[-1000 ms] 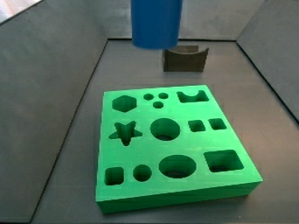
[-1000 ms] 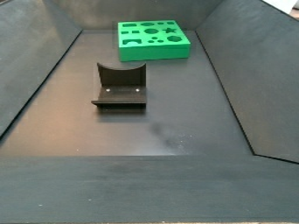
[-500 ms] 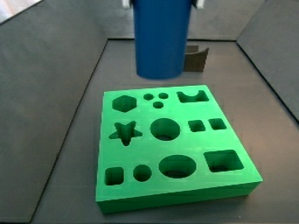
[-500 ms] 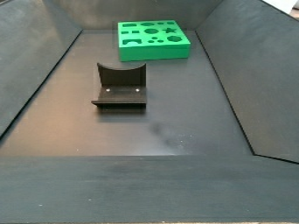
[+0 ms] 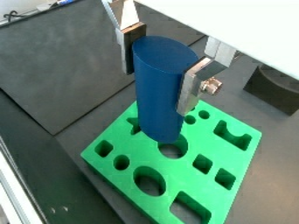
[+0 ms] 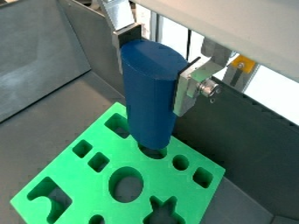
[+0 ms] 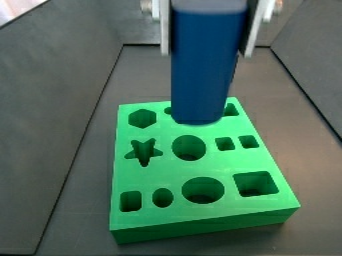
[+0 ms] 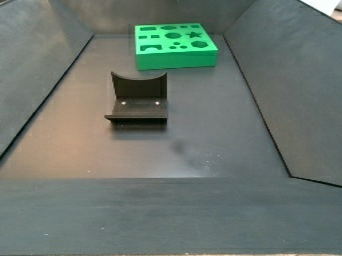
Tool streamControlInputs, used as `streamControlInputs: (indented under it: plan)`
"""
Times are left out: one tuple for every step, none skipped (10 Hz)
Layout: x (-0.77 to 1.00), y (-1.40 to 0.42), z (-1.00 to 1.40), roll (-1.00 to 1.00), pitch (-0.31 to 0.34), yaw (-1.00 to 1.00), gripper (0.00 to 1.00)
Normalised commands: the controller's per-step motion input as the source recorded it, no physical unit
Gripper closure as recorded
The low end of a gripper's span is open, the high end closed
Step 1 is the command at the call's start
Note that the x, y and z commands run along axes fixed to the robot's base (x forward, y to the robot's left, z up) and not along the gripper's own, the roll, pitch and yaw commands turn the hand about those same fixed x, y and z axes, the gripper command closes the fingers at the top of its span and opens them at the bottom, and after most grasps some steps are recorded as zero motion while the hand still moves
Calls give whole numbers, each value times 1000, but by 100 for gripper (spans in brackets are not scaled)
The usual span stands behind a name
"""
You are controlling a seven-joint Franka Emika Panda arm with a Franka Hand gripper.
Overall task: Pick up the oval object. Move up. Move to above the board. Insert the oval object.
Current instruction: Insert the oval object.
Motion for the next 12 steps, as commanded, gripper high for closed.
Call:
streamControlInputs:
  plan:
    - [114, -183, -297, 137, 0, 0, 100]
    - [137, -177, -283, 127, 0, 0, 100]
    - [183, -183, -277, 121, 0, 0, 100]
    - [200, -169, -274, 103, 0, 0, 100]
    - [203, -166, -269, 97, 0, 0, 100]
    - [131, -169, -274, 93, 0, 0, 100]
    - [91, -151, -254, 79, 0, 0, 100]
    - [66, -137, -266, 74, 0, 0, 100]
    - [37, -117, -257, 61, 0, 0, 100]
    - [17, -109, -260, 51, 0, 0, 100]
    - [66, -106, -240, 46, 0, 0, 100]
    - [77, -106, -240, 44, -1, 0, 100]
